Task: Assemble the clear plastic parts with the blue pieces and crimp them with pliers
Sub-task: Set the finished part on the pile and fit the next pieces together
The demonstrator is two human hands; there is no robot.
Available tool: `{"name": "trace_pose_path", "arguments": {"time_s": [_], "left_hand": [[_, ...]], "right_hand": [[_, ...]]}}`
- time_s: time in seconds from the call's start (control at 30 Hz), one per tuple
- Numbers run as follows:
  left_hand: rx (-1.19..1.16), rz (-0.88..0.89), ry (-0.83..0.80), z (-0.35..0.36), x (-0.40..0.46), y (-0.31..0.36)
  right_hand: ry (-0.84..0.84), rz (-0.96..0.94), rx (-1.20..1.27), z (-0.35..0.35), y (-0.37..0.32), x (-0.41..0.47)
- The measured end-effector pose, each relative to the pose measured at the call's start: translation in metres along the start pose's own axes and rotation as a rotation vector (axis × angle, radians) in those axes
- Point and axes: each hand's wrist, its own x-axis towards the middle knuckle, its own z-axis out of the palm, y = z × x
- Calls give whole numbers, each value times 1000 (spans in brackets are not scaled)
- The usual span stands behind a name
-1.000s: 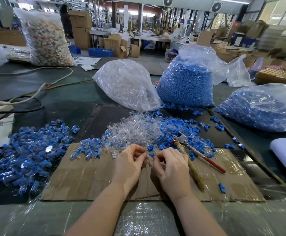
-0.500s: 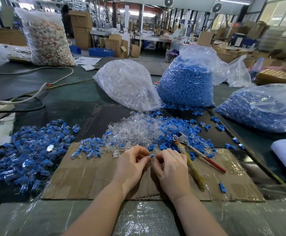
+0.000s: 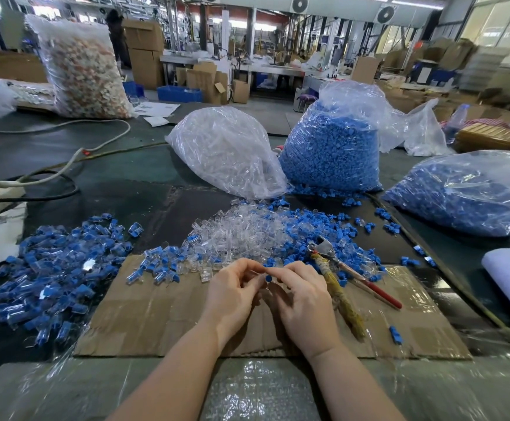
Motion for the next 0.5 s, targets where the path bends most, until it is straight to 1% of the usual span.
{"name": "trace_pose_path", "arguments": {"time_s": [0.33, 0.5], "left_hand": [[28, 6, 2, -1, 1, 0], [118, 34, 38, 0, 5, -4]], "right_hand": [[25, -16, 14, 2, 1, 1], [24, -20, 26, 2, 1, 2]]}}
